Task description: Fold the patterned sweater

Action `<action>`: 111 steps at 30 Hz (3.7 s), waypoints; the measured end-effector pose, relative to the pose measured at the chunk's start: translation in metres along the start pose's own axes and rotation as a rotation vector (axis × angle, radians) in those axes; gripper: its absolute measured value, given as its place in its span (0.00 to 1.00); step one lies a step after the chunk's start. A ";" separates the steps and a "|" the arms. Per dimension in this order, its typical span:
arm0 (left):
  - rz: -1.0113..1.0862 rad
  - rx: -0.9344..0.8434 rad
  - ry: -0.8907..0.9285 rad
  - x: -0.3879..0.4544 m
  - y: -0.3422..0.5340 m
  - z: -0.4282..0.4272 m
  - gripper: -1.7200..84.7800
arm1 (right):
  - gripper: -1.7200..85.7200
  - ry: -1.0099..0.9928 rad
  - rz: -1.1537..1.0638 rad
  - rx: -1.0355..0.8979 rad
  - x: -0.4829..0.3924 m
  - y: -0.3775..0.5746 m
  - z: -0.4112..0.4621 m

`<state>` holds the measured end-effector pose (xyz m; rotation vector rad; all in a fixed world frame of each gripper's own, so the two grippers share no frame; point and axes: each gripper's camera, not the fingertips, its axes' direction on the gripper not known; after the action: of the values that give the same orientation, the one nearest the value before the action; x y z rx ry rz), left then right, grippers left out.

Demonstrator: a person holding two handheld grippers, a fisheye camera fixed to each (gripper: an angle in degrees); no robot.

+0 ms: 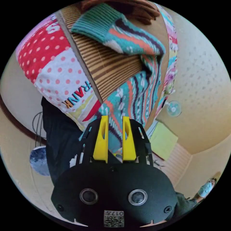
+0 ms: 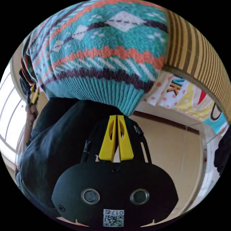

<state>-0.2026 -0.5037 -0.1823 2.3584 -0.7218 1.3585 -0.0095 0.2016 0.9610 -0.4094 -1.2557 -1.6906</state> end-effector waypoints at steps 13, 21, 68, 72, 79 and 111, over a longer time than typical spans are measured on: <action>-0.462 0.446 0.603 -0.054 -0.053 -0.078 0.09 | 0.02 -0.826 0.559 0.423 0.079 0.172 -0.041; -0.176 0.478 1.301 0.066 -0.038 -0.097 0.08 | 0.02 -1.006 0.465 0.434 0.063 0.163 -0.066; -0.211 0.090 -0.063 0.038 0.135 -0.037 0.13 | 0.10 -1.254 -0.578 0.777 -0.156 0.124 -0.256; -0.136 -0.050 -0.176 0.039 0.120 -0.036 0.15 | 0.08 -0.963 -0.447 0.531 -0.206 0.092 -0.169; 0.100 -0.317 -0.494 0.046 0.093 -0.015 0.16 | 0.07 -0.825 -0.297 0.437 -0.106 0.123 -0.035; 0.711 -0.812 0.613 0.012 0.027 -0.112 0.06 | 0.05 -1.594 -0.902 0.185 0.000 0.206 0.052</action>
<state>-0.2919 -0.4721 -0.1159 1.0043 -1.5869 1.5016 0.1490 0.2440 1.0958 -1.3630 -3.0526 -1.7992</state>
